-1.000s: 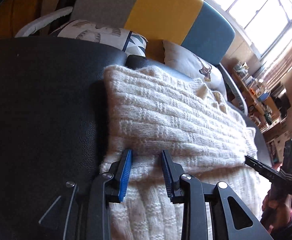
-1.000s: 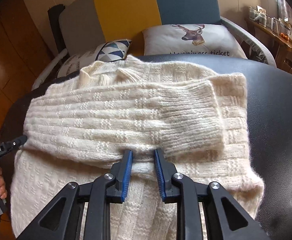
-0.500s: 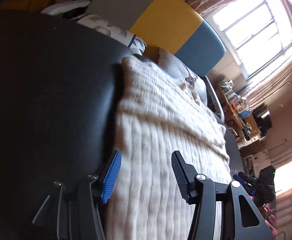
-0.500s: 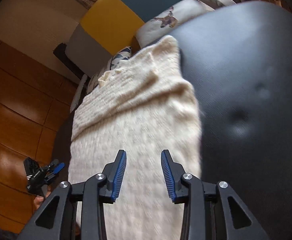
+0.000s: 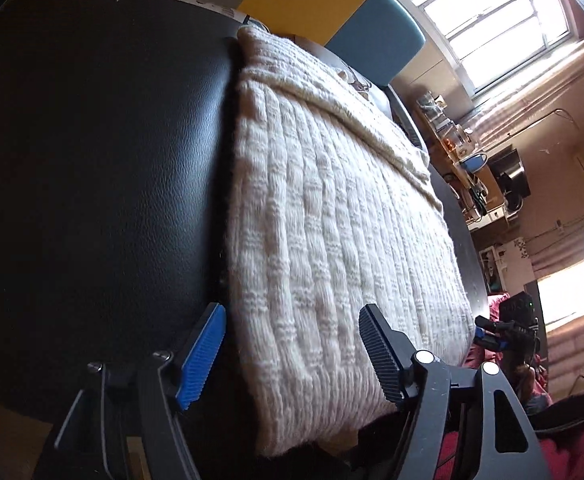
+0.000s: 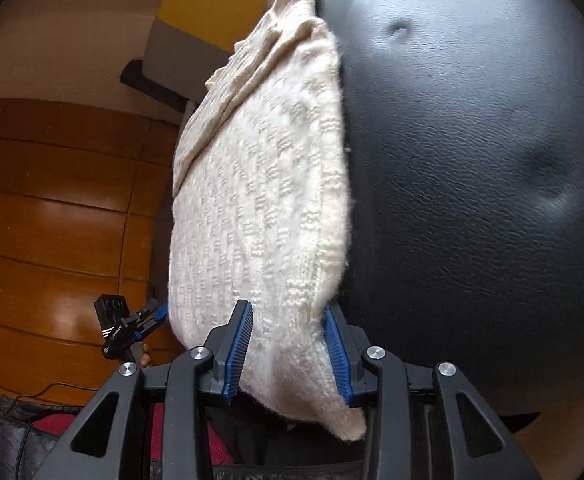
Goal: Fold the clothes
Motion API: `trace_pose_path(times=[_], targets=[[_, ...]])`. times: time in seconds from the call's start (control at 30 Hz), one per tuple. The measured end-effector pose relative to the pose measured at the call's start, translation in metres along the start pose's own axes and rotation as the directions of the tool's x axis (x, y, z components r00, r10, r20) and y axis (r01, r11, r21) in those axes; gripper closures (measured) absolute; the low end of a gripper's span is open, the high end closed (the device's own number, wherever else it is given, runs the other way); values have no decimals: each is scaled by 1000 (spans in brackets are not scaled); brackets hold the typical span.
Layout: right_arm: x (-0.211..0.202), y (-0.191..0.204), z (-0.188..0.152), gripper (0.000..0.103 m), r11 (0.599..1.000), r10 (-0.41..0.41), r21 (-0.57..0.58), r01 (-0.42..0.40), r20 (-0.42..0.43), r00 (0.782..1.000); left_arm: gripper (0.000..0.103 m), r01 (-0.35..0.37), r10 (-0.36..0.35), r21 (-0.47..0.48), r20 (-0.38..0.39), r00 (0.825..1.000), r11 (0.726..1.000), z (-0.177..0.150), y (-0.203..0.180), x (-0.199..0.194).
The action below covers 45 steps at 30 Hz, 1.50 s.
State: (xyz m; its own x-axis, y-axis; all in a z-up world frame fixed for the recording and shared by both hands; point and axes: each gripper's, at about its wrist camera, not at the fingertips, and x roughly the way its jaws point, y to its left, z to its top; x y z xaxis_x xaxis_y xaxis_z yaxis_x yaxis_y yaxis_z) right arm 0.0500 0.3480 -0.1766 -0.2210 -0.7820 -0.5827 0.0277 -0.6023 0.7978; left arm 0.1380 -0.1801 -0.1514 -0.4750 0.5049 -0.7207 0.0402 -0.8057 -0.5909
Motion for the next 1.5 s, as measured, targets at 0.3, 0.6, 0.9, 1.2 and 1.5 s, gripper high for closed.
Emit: trace_pose_path(times=[0.3,0.6,0.9,1.2,1.5], targets=[[11,2,10,66,999,34,-5,-34,0,999,25,-32,30,39,41,999,999,-19,-8,0],[12,17,-3,66,988,-17,-155,19,17,1000,91,-49,49,11,10,999,999,-12,-5,7],[5,2,-15,86,997,3,-75,0,39,999,92,0,0,-56,-7,1000,998,-12,0,5],[4,5,-13,87,988,153,-43,-150,58,987,93,282,-276,-120,63,959,952,-10,-2,-22],[23,16,-2,80,992,-18,-122,14,-28,999,92,231,-237,-146,-23,971,962,7,4,4]])
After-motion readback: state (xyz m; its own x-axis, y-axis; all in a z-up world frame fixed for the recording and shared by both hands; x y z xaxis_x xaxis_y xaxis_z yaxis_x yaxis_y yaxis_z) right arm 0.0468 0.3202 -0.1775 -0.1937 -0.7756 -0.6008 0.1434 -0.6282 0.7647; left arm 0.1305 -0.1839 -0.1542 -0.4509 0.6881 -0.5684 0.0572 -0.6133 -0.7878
